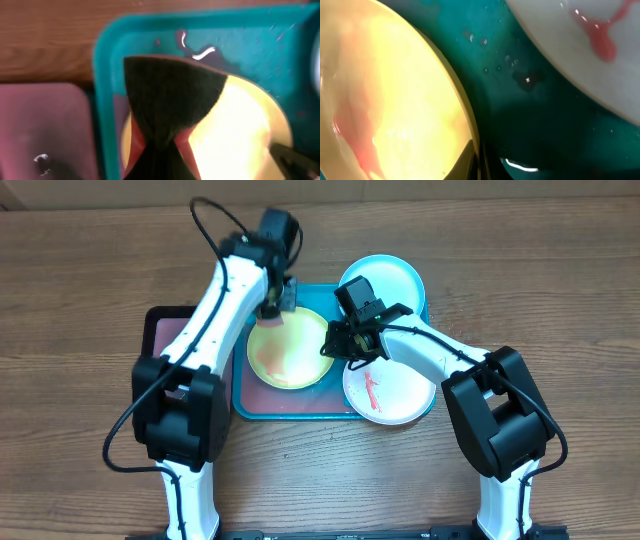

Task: Clean dirty plates on tray and stack at the side
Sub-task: 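Lift the yellow plate with the right gripper and tilt it up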

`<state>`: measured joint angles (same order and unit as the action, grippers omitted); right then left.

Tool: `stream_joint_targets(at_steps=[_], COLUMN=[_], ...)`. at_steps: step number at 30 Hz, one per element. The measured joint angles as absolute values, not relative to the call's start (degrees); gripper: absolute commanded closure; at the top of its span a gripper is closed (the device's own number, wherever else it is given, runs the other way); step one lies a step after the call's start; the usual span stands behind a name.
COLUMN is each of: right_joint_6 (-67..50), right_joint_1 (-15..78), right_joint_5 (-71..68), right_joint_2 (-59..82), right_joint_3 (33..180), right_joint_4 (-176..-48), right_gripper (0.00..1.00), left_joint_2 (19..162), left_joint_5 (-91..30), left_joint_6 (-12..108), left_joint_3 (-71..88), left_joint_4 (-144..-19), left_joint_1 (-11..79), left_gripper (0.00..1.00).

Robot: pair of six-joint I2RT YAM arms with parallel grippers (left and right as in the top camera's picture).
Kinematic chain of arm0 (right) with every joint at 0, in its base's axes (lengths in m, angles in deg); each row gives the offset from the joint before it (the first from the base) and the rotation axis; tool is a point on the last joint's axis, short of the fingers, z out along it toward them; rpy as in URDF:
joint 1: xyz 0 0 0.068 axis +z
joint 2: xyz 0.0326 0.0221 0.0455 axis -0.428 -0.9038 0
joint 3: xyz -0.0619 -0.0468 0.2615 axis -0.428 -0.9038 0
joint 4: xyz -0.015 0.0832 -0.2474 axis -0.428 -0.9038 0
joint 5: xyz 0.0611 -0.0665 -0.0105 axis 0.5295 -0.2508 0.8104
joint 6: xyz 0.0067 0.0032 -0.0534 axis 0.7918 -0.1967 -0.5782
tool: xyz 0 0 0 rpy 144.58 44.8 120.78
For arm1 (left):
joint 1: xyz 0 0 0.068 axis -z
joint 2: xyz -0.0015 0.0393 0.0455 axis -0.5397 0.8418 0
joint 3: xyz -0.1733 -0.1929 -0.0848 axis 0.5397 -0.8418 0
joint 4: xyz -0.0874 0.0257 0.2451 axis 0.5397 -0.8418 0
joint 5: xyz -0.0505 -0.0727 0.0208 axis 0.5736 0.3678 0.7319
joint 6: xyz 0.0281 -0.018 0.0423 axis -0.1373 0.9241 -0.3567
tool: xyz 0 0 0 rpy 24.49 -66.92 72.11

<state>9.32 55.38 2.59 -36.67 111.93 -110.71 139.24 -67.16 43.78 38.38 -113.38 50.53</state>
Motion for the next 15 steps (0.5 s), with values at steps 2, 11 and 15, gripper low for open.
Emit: stream_joint_targets(at_steps=[2,11,15], right_joint_6=[9.3,9.1,9.2], right_joint_1=[55.4,58.1,61.5], right_joint_5=[2.3,-8.4,-17.1], right_joint_2=[-36.1,-24.7,-19.9], right_joint_3=[112.5,115.7,116.5], right_joint_4=[-113.3,-124.2,-128.3], right_gripper=[0.96,0.96,0.96], left_joint_2=[139.2,139.2,139.2], left_joint_5=[-67.6,-67.7,-67.5], left_joint_6=[44.0,44.4,44.5], left_joint_3=[40.7,41.2,41.2], left_joint_4=[-115.5,-117.0,-116.7], left_joint_1=[50.6,48.9,47.5], left_gripper=[0.96,0.96,0.96])
